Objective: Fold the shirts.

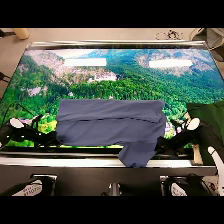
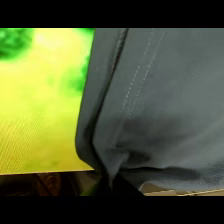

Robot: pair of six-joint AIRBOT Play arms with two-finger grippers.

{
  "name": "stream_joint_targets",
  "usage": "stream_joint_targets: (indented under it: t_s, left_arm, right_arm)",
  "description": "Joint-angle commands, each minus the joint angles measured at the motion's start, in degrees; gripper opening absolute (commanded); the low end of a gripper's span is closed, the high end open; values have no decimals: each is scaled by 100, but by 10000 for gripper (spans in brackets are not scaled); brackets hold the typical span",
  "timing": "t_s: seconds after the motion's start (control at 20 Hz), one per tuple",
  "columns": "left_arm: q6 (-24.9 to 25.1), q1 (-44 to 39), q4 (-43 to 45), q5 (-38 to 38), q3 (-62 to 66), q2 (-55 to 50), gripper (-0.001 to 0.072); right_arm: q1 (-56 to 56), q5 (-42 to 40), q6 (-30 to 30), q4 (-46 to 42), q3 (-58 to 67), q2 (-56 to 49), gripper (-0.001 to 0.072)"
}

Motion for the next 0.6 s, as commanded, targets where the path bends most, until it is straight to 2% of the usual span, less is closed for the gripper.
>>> stream_joint_targets:
  t_s: [0.0, 0.1, 0.15, 0.2, 0.25, 0.4, 0.55]
  left_arm:
    - [24, 4, -46, -20, 2, 13, 26]
    - [24, 4, -76, -24, 0, 13, 25]
    - [24, 4, -81, -24, 0, 13, 26]
    - [24, 4, -81, -22, 0, 13, 25]
    - [26, 4, -81, -17, 2, 13, 25]
    - [328, 7, -264, -94, 317, 186, 24]
    - [205, 4, -511, -146, 1342, 468, 22]
  right_arm:
    - [2, -752, -219, 903, -662, 96, 472]
    - [2, -1010, -192, 914, -772, 96, 406]
    - [2, -1060, -166, 920, -826, 96, 337]
    - [2, -1043, -125, 916, -861, 96, 210]
    - [0, -951, -136, 920, -846, 98, 19]
    - [0, -651, -466, 890, -267, 238, 16]
    - [0, -699, -186, 638, 1252, 243, 16]
